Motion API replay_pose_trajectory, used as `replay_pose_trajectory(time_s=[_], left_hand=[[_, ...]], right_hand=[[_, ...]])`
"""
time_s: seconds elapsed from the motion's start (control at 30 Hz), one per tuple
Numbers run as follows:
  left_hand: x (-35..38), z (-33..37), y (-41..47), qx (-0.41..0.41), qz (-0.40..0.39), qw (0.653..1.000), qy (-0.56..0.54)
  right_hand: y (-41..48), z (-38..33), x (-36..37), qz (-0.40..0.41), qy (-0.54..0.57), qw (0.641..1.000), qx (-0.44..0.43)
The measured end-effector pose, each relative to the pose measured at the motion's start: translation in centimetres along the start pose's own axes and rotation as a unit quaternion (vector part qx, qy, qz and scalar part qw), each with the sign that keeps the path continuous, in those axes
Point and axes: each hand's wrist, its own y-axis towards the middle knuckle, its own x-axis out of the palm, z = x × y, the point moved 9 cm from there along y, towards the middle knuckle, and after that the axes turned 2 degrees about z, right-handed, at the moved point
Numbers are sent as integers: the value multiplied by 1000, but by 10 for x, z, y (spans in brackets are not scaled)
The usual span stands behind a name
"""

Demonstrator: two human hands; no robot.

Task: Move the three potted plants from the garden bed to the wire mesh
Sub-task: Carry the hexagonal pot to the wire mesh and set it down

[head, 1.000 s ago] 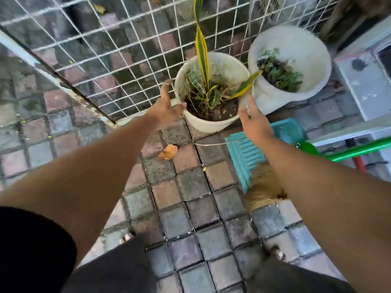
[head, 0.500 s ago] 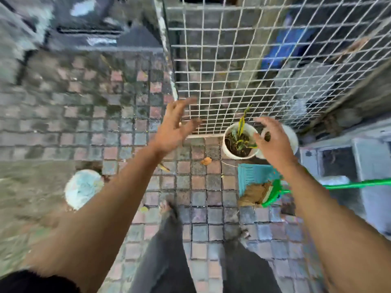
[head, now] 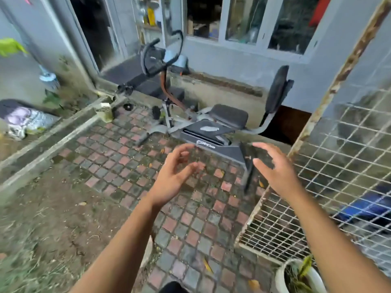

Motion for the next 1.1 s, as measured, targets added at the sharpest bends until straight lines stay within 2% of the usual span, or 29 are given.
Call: replay_pose_trajectory(time_s=[0.2,0.37,0.5,0.77,0.9,1.1], left_hand=[[-90,-10,73,18,65,997,39],[-159,-28,148,10,126,990,68],[-221,-46,206,-13,202,976,74],[-351,-81,273,-85,338,937,35],[-412,-119,310,-104,363,925,28],[-531,-191,400,-126,356,926,16]], right_hand=[[113,-55,66,-26,42,997,-66],[219,-65,130,-82,88,988,-102],[319,-75,187,-119,125,978,-118],[475,-142,353,-293,159,933,-134],[528,-178,437,-327,172,921,-126],[622,-208,565,-327,167,925,-102]])
